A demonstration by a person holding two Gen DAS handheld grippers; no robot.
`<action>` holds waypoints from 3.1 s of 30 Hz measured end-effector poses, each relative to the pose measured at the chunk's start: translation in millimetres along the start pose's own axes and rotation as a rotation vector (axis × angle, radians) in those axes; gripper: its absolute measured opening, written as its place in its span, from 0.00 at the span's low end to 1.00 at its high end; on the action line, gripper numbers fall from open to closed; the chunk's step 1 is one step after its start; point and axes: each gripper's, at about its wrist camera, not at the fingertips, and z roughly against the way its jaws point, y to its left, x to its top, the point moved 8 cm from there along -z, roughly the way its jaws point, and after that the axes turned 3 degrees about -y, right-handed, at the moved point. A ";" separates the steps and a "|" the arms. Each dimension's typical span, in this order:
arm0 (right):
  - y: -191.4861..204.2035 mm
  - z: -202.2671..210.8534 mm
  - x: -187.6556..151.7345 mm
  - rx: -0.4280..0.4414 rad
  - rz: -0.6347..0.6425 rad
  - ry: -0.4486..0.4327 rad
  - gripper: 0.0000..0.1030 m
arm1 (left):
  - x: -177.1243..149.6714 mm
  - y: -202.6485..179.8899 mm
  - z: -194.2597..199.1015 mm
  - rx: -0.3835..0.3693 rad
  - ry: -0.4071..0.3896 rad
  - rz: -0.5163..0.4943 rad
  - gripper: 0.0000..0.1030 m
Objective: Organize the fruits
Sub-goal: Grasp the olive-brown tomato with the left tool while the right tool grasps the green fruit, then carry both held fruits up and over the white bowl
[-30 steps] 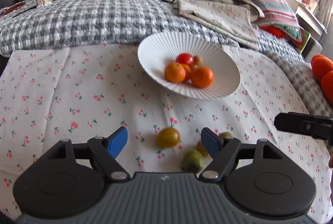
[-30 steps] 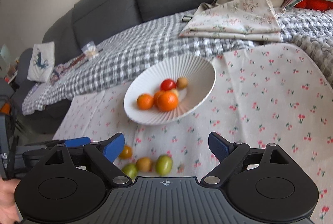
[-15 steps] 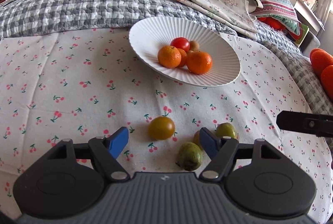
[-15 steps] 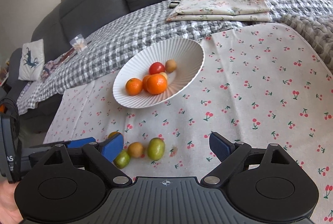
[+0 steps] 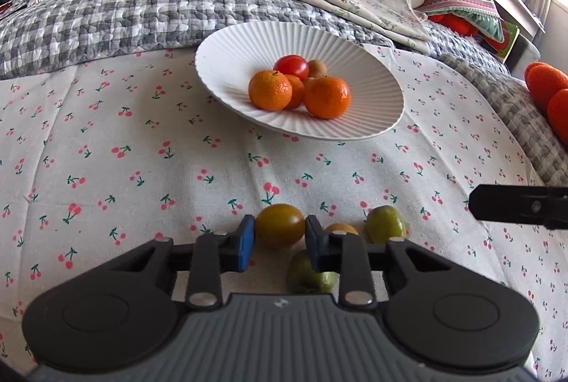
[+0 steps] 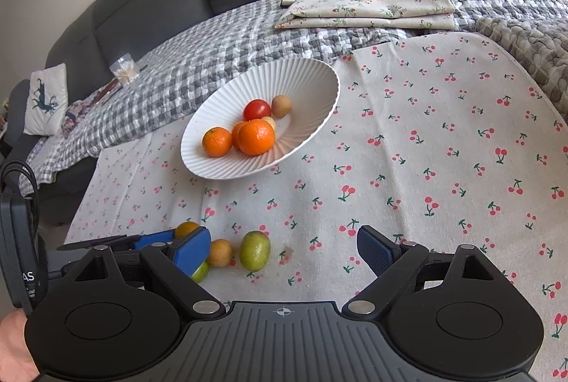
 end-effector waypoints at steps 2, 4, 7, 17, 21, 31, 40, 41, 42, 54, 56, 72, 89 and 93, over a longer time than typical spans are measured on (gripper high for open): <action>0.4 -1.3 -0.6 0.001 0.003 0.003 0.89 | 0.1 -0.1 0.0 0.001 0.000 -0.004 0.27; 0.0 -3.0 -1.3 -0.001 0.006 0.007 0.89 | 0.6 0.7 0.7 0.002 0.003 0.000 0.27; -0.7 -5.5 -2.8 -0.002 0.010 0.013 0.89 | 1.9 3.5 4.0 0.005 0.005 0.014 0.27; 5.4 -14.2 -9.7 0.012 0.045 0.032 0.84 | 8.7 13.1 20.1 0.022 -0.018 0.062 0.27; 10.2 -16.8 -12.4 0.039 0.057 0.040 0.74 | 12.3 18.0 23.7 0.028 -0.028 0.079 0.27; 23.1 -40.1 -23.4 0.044 0.100 0.071 0.44 | 15.3 24.5 28.8 0.032 -0.038 0.107 0.27; 30.3 -56.8 -25.4 0.013 0.149 0.074 0.24 | 14.4 24.5 29.1 0.044 -0.038 0.106 0.27; 31.6 -54.7 -24.6 0.018 0.150 0.072 0.24 | 14.6 24.5 29.2 0.044 -0.039 0.106 0.27; 32.9 -52.4 -24.0 0.024 0.151 0.069 0.24 | 14.9 24.6 29.3 0.045 -0.041 0.107 0.27; 31.9 -24.6 -8.9 0.044 0.128 0.012 0.24 | 17.6 25.5 31.4 0.049 -0.053 0.110 0.27; 31.8 -21.4 -7.2 0.047 0.126 0.004 0.24 | 18.5 25.4 32.5 0.050 -0.058 0.111 0.27; 16.1 8.3 15.1 0.052 0.095 -0.087 0.24 | 34.7 16.8 43.4 0.030 -0.140 0.110 0.27; -1.7 2.8 44.9 0.026 0.081 -0.162 0.24 | 65.3 -19.2 22.1 -0.047 -0.222 -0.010 0.27; -4.4 -6.2 53.0 0.024 0.079 -0.177 0.24 | 68.9 -22.4 14.4 -0.050 -0.230 -0.036 0.27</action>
